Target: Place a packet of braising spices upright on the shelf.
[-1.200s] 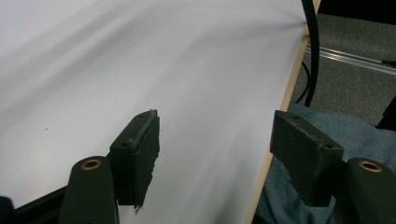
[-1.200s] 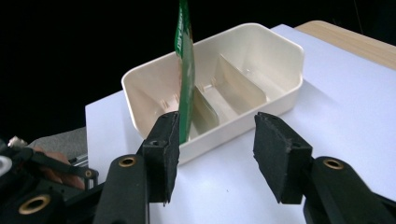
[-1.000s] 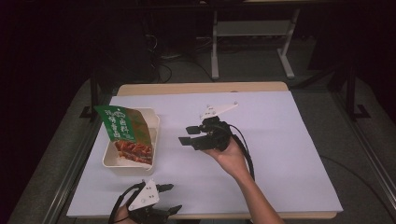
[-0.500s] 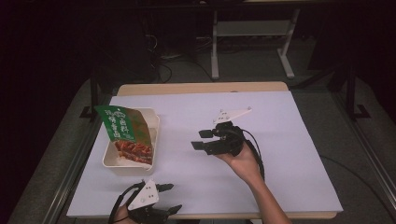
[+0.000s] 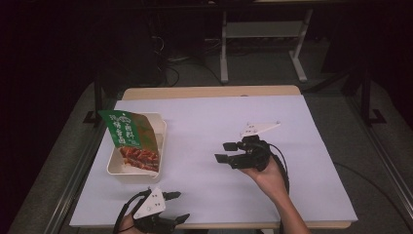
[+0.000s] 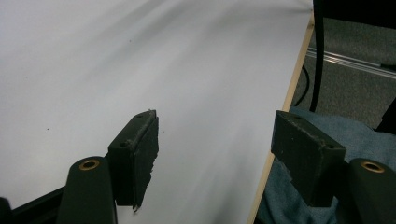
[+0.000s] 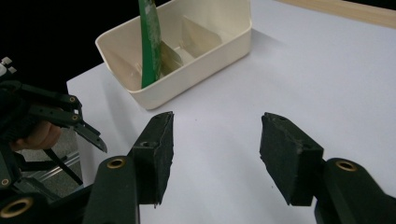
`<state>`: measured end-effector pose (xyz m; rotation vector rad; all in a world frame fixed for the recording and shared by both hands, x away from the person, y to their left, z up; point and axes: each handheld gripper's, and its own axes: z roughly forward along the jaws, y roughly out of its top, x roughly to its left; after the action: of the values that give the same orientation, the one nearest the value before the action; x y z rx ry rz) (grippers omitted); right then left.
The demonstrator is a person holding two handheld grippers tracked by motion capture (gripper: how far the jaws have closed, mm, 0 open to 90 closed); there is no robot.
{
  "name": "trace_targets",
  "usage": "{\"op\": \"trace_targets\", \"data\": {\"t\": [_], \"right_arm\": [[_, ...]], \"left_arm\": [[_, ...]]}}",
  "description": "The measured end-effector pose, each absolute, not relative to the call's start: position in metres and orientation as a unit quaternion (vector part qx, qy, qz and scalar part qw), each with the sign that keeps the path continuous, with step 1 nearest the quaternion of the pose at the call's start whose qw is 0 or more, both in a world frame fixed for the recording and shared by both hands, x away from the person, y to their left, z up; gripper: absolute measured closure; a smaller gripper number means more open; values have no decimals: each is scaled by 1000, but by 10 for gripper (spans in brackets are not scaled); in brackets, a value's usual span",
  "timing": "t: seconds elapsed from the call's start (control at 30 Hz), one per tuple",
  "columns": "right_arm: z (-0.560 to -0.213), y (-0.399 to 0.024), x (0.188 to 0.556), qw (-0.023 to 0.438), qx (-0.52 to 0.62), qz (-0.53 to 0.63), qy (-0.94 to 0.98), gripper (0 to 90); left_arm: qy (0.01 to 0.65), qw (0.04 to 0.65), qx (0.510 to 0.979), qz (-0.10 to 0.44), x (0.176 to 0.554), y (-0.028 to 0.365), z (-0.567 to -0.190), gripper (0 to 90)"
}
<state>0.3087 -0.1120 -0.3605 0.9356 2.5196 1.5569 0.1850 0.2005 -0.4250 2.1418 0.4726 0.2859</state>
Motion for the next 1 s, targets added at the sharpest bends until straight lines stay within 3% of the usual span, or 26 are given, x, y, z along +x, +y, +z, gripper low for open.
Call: {"op": "trace_targets", "data": {"t": [1.0], "right_arm": [[-401,-170,281,8,352,493,795,416]], "left_arm": [[196,447,865,116,186,201,-426,313]]}}
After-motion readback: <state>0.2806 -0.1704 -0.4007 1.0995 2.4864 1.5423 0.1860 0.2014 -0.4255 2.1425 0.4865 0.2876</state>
